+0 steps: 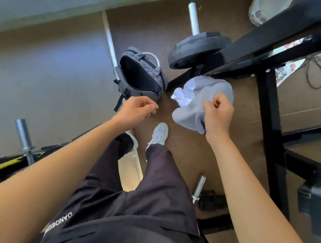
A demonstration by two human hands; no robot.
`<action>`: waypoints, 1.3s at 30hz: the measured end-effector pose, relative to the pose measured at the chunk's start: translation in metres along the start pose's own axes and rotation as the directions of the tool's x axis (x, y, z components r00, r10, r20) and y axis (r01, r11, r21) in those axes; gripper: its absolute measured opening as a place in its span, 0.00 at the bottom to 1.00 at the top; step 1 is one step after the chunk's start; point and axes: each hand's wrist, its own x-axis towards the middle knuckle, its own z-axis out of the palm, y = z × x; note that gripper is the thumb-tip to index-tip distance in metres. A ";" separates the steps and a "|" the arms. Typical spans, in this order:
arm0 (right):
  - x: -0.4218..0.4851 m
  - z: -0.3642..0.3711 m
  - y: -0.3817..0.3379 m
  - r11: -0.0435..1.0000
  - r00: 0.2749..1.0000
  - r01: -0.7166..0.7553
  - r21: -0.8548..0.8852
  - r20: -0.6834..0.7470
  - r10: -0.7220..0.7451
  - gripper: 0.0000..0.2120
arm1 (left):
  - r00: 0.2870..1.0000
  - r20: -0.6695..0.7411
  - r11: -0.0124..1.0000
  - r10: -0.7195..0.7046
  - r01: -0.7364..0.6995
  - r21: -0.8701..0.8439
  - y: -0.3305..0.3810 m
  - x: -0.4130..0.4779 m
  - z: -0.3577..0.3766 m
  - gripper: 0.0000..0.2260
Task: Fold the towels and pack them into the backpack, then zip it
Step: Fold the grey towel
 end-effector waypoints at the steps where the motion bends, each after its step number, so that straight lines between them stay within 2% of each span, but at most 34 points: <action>1: -0.008 0.004 -0.014 0.998 0.997 0.055 -0.009 0.047 -0.054 0.16 | 0.999 -0.012 0.999 0.046 -0.046 0.002 0.008 -0.001 -0.008 0.08; 3: -0.023 0.016 -0.040 0.987 0.974 0.162 0.012 0.158 -0.162 0.16 | 0.982 -0.040 0.983 0.184 -0.184 0.016 0.020 -0.003 -0.027 0.09; 5: -0.033 0.032 -0.060 0.977 0.926 0.212 0.037 0.312 -0.213 0.09 | 0.936 -0.031 0.935 0.351 -0.349 0.058 0.033 -0.004 -0.048 0.15; 8: -0.039 0.062 -0.083 0.988 0.799 0.149 0.034 0.585 -0.141 0.09 | 0.818 0.110 0.793 0.565 -0.575 0.202 0.049 0.003 -0.084 0.27; 10: -0.037 0.082 -0.094 0.991 0.730 0.130 0.008 0.676 -0.101 0.08 | 0.748 0.265 0.667 0.608 -0.663 0.341 0.052 0.014 -0.111 0.31; 11: -0.036 0.093 -0.099 0.992 0.721 0.125 0.002 0.686 -0.092 0.08 | 0.715 0.344 0.593 0.609 -0.698 0.401 0.051 0.022 -0.127 0.29; 13: -0.035 0.114 -0.106 0.991 0.719 0.133 -0.002 0.689 -0.095 0.08 | 0.636 0.474 0.448 0.609 -0.769 0.455 0.043 0.038 -0.153 0.21; 15: -0.035 0.136 -0.111 0.994 0.733 0.106 0.009 0.675 -0.084 0.09 | 0.569 0.603 0.370 0.559 -0.822 0.434 0.032 0.058 -0.180 0.11; 16: -0.037 0.149 -0.112 0.997 0.749 0.077 0.015 0.659 -0.068 0.09 | 0.565 0.663 0.384 0.491 -0.823 0.417 0.028 0.066 -0.194 0.11; 18: -0.042 0.177 -0.114 0.999 0.782 0.031 0.016 0.622 -0.034 0.08 | 0.616 0.734 0.482 0.287 -0.755 0.445 0.026 0.076 -0.223 0.14; 19: -0.045 0.191 -0.114 1.000 0.804 -0.009 0.020 0.595 -0.004 0.08 | 0.625 0.758 0.538 0.186 -0.710 0.454 0.025 0.078 -0.236 0.13; 21: -0.049 0.214 -0.109 0.999 0.849 -0.053 -0.002 0.527 0.046 0.08 | 0.639 0.765 0.624 0.078 -0.630 0.463 0.016 0.087 -0.256 0.05; 24: -0.051 0.244 -0.092 0.992 0.886 -0.088 -0.086 0.449 0.117 0.07 | 0.667 0.745 0.620 0.029 -0.597 0.510 -0.011 0.105 -0.277 0.10; 26: -0.050 0.262 -0.075 0.985 0.883 -0.128 -0.116 0.438 0.167 0.06 | 0.685 0.728 0.613 0.005 -0.578 0.539 -0.031 0.119 -0.284 0.08; 28: -0.048 0.278 -0.054 0.980 0.874 -0.161 -0.119 0.444 0.198 0.07 | 0.674 0.739 0.627 -0.013 -0.570 0.531 -0.049 0.128 -0.283 0.13; 31: -0.043 0.299 -0.019 0.980 0.875 -0.178 -0.089 0.441 0.199 0.07 | 0.653 0.756 0.594 -0.052 -0.588 0.549 -0.076 0.136 -0.268 0.09; 34: -0.036 0.318 0.016 0.985 0.880 -0.167 -0.045 0.443 0.169 0.07 | 0.640 0.767 0.561 0.041 -0.650 0.512 -0.109 0.152 -0.252 0.14; 36: -0.027 0.329 0.046 0.994 0.893 -0.097 -0.042 0.438 0.105 0.08 | 0.654 0.738 0.559 0.166 -0.679 0.476 -0.134 0.172 -0.241 0.12; 39: -0.007 0.339 0.093 0.998 0.893 -0.035 -0.056 0.446 0.056 0.04 | 0.680 0.659 0.509 0.321 -0.711 0.485 -0.171 0.200 -0.225 0.09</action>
